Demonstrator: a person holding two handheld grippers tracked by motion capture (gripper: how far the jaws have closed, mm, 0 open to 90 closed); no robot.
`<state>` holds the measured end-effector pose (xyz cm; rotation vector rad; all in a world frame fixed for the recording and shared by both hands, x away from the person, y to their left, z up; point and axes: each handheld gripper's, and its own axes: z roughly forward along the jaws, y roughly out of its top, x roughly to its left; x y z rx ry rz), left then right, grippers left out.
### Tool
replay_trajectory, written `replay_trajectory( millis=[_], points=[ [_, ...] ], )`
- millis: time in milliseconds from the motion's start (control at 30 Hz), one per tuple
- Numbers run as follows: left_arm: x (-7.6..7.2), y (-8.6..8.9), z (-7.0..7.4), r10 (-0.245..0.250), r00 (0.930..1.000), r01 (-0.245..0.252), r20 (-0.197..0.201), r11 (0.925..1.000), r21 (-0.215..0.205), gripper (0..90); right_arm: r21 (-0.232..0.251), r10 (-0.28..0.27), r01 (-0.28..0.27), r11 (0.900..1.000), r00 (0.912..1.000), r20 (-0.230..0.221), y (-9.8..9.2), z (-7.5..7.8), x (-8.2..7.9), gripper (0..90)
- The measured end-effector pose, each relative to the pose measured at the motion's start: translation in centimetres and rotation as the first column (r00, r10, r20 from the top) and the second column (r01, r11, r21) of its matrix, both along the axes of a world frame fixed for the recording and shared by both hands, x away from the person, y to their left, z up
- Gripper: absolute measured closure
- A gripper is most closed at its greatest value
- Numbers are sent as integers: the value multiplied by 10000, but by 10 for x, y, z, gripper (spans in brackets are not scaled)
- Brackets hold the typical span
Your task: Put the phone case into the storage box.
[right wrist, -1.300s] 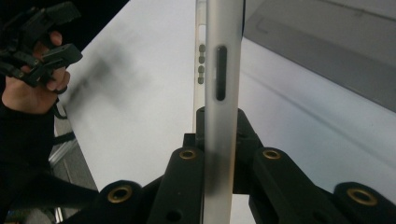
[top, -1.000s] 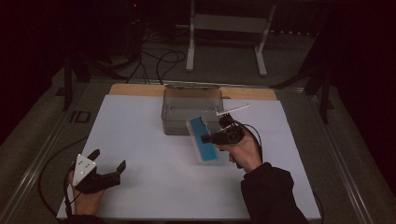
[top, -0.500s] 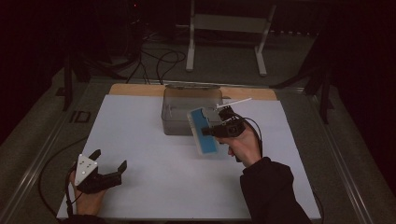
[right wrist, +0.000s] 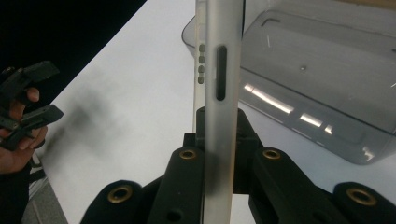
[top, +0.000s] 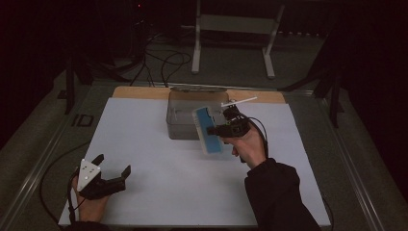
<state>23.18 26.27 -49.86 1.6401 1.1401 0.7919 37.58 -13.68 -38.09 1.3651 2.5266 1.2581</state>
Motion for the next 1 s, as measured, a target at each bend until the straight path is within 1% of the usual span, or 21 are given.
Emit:
replay_trajectory(
  millis=[367, 600, 733, 900, 1000],
  points=[
    [0, 0, 0, 7, 10000, -7, 35, 10000, -37, 1, -20, -137, 138, 9999, 9998, 114, 3, 4, 6, 861],
    [0, 1, 0, 25, 10000, -25, 33, 10000, -47, 1, 1, -175, 176, 9998, 9996, 212, 5, 10, 11, 861],
    [0, 1, 0, -3, 10000, 3, 38, 10000, -31, 1, -77, -237, 239, 9997, 9992, 307, 5, 13, 14, 861],
    [-1, 1, 1, 0, 10000, 1, 59, 10000, -57, 1, -87, -373, 376, 9993, 9988, 322, 5, 16, 19, 861],
    [-1, 1, 1, -6, 10000, 6, 60, 10000, -50, 1, -192, -460, 468, 9987, 9982, 393, 5, 18, 22, 861]
  ],
)
